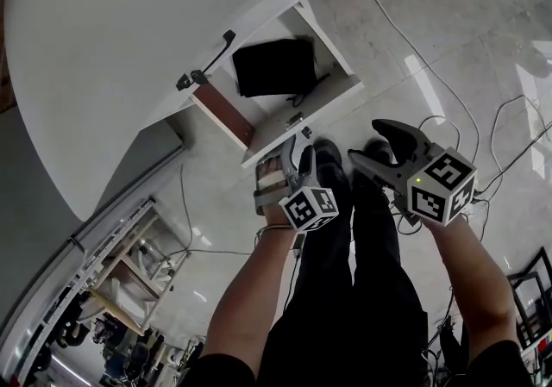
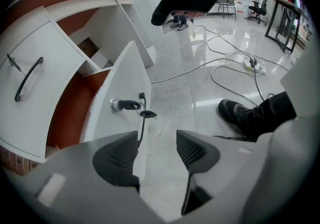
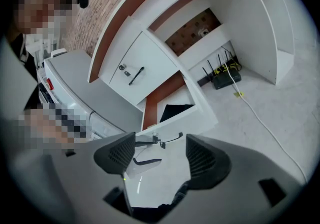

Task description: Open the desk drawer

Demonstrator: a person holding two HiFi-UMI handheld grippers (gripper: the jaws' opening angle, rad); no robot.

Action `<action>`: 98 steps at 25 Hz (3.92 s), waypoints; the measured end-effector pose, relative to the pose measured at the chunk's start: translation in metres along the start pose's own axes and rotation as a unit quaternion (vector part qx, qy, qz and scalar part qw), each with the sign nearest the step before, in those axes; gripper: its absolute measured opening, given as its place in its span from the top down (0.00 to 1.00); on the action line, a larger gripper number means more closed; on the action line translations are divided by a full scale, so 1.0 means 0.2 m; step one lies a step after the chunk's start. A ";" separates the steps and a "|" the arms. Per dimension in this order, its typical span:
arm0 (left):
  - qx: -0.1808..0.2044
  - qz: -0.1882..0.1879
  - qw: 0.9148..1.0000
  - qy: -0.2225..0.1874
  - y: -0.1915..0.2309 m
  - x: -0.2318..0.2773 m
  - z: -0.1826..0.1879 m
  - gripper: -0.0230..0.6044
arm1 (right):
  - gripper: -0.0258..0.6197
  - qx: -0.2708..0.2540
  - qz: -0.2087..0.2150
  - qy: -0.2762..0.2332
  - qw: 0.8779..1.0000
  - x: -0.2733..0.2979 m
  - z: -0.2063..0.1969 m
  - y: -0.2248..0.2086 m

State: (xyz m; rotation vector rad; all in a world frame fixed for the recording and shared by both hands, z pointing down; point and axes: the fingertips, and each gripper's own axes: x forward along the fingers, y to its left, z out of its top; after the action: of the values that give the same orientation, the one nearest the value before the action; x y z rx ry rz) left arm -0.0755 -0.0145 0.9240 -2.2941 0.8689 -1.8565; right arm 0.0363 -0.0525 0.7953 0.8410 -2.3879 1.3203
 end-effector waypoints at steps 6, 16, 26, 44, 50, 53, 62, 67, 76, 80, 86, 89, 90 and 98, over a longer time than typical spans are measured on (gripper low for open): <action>-0.042 -0.049 0.997 -0.029 0.03 -0.29 0.05 0.67 | 0.46 0.000 -0.010 -0.001 1.000 -0.10 0.08 0.16; -0.175 -0.066 0.981 -0.056 0.49 -0.83 0.32 0.93 | 0.46 -0.034 -0.050 -0.025 0.998 -0.41 0.56 0.62; -0.229 -0.107 0.966 -0.060 0.88 -1.30 0.43 0.94 | 0.46 -0.055 -0.066 -0.083 0.993 -0.69 0.98 1.10; -0.303 -0.123 0.933 -0.148 1.22 -1.81 0.77 0.94 | 0.47 -0.081 -0.060 -0.113 0.988 -1.09 1.30 1.25; -0.332 -0.077 0.923 -0.181 1.39 -2.00 0.93 0.94 | 0.57 -0.128 -0.032 -0.123 0.984 -1.22 1.50 1.23; -0.354 -0.055 0.912 -0.202 1.45 -2.11 1.03 0.94 | 0.63 -0.152 -0.014 -0.134 0.979 -1.34 1.59 1.25; -0.356 0.007 0.879 -0.317 1.55 -2.52 1.28 0.94 | 0.82 -0.212 0.051 -0.161 0.963 -1.58 1.72 1.37; -0.365 0.041 0.857 -0.361 1.57 -2.71 1.34 0.94 | 0.89 -0.232 0.085 -0.174 0.953 -1.65 1.77 1.46; -0.356 0.092 0.842 -0.395 1.64 -2.94 1.29 0.94 | 0.94 -0.254 0.121 -0.193 0.940 -1.70 1.83 1.62; -0.349 0.122 0.847 -0.381 1.68 -3.02 1.16 0.94 | 0.94 -0.265 0.112 -0.208 0.935 -1.64 1.88 1.72; -0.374 0.144 0.839 -0.369 1.71 -3.09 0.96 0.94 | 0.94 -0.300 0.113 -0.224 0.920 -1.60 1.91 1.91; -0.385 0.153 0.834 -0.365 1.74 -3.11 0.88 0.94 | 0.94 -0.308 0.108 -0.220 0.919 -1.55 1.88 1.95; -0.387 0.153 0.833 -0.364 1.74 -3.11 0.86 0.94 | 0.94 -0.308 0.107 -0.218 0.920 -1.54 1.88 1.96; -0.405 0.155 0.826 -0.360 1.80 -3.11 0.77 0.94 | 0.94 -0.310 0.089 -0.215 0.922 -1.54 1.86 1.98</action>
State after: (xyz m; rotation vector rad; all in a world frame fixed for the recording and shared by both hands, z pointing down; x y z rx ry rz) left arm -0.1421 -0.0744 0.1940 -2.6565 1.9263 -0.3645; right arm 0.0472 -0.0950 0.1719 0.7800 -3.0147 0.3618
